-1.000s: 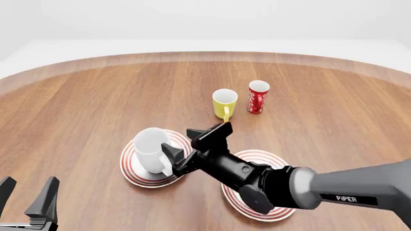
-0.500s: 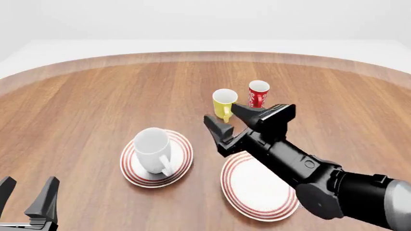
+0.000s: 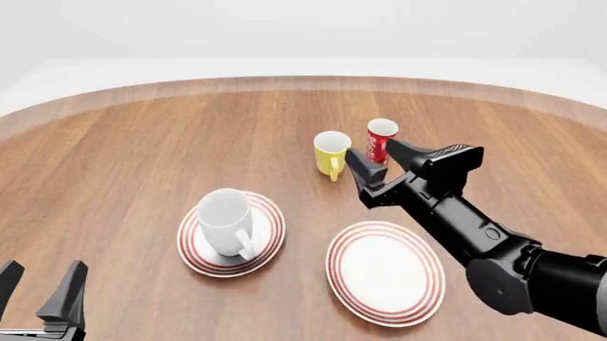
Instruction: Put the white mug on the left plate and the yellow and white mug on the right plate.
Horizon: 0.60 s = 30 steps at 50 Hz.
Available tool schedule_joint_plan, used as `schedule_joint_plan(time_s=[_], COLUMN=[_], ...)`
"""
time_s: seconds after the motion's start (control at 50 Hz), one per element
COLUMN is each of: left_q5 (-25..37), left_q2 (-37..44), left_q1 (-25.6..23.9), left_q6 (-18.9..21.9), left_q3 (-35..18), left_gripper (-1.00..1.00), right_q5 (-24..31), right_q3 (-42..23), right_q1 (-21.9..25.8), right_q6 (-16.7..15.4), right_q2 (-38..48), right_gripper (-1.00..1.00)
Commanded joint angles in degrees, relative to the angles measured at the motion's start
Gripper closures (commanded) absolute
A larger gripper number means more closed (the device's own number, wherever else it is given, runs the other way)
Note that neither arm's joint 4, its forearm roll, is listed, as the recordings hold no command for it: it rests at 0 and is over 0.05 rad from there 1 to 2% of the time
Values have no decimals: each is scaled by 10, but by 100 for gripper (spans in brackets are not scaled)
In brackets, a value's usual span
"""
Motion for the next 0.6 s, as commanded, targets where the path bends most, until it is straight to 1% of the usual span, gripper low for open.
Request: schedule_joint_plan(time_s=[0.02, 0.32, 0.6], left_q5=[0, 0, 0], left_q2=[0, 0, 0], left_q1=[0, 0, 0], left_q6=[0, 0, 0], left_q3=[0, 0, 0], left_gripper=[-100, -100, -100], right_q5=[-1, -3, -6], right_q3=[-19, -49, -70], right_q1=[-32, -65, -72], right_q6=[-4, -9, -9], right_q2=[30, 82, 122], right_gripper=[-100, -100, -100])
